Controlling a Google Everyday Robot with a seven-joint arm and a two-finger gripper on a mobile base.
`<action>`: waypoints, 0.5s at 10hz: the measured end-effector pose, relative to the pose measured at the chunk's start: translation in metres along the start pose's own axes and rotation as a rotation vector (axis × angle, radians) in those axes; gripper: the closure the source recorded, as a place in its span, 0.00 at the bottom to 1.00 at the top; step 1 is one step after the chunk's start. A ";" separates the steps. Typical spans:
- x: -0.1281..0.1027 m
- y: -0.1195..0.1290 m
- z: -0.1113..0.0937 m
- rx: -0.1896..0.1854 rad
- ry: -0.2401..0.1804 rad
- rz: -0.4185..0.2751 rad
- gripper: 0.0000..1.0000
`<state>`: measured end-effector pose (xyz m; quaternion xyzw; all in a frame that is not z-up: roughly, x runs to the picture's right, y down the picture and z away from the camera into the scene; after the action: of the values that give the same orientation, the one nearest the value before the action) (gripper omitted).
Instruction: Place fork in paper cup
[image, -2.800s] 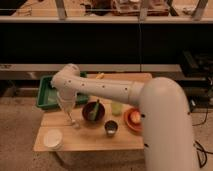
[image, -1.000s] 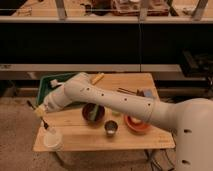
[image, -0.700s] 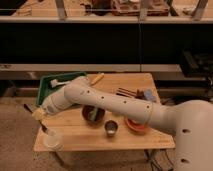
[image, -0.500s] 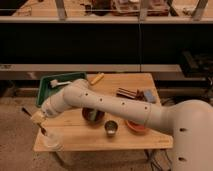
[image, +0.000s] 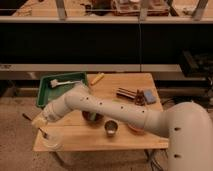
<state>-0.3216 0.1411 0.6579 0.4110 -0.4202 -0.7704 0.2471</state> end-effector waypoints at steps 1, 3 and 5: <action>-0.002 -0.001 0.002 0.009 -0.001 -0.021 0.97; -0.010 -0.001 0.004 0.024 -0.004 -0.081 0.97; -0.016 0.002 0.002 0.029 -0.006 -0.078 0.97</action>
<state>-0.3145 0.1529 0.6670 0.4283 -0.4158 -0.7744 0.2096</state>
